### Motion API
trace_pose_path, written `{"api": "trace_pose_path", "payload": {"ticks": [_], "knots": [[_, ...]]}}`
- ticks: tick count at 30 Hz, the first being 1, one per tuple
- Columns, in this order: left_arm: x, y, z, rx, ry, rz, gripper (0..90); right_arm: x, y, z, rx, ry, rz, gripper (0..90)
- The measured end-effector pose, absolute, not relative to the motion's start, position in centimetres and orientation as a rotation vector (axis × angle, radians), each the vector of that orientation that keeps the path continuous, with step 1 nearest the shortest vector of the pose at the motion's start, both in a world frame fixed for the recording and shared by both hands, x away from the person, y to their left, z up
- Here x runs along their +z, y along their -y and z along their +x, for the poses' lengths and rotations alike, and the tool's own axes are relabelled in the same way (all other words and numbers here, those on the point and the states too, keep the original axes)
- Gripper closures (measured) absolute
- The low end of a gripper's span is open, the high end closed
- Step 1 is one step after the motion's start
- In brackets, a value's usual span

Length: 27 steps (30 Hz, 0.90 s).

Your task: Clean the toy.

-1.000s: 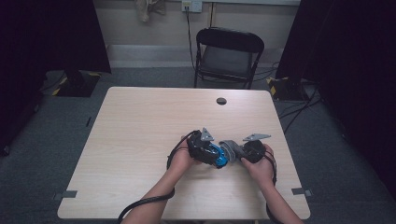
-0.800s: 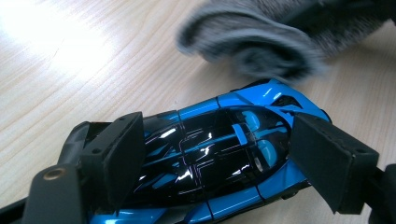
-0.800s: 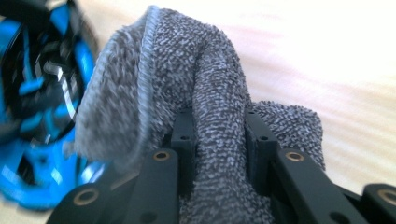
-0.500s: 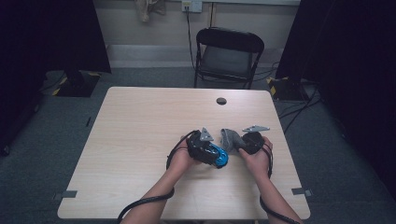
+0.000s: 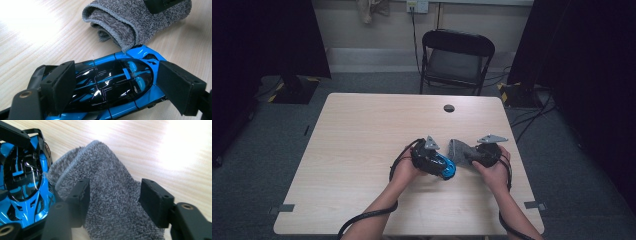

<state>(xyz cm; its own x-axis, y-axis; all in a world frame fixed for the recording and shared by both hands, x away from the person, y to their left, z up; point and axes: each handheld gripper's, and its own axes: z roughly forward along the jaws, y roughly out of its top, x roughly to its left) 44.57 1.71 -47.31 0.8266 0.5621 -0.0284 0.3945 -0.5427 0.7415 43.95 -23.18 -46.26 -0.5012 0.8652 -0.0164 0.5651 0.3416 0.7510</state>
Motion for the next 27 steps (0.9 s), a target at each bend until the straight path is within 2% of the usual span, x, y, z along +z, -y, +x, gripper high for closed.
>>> {"api": "trace_pose_path", "payload": {"ticks": [3,10,27], "knots": [[-47.1,-1.8,44.6,0.275,-0.708,2.213,16.9,-47.0,23.1,44.0,0.986,-2.235,1.273,54.8],[-46.3,-2.8,44.2,0.296,-0.727,2.209,18.9,-47.9,22.9,44.0,0.940,-2.240,1.309,72.5],[-47.5,-3.3,43.2,0.330,-0.740,2.239,21.6,-48.0,22.8,43.9,0.955,-2.215,1.341,72.3]]}}
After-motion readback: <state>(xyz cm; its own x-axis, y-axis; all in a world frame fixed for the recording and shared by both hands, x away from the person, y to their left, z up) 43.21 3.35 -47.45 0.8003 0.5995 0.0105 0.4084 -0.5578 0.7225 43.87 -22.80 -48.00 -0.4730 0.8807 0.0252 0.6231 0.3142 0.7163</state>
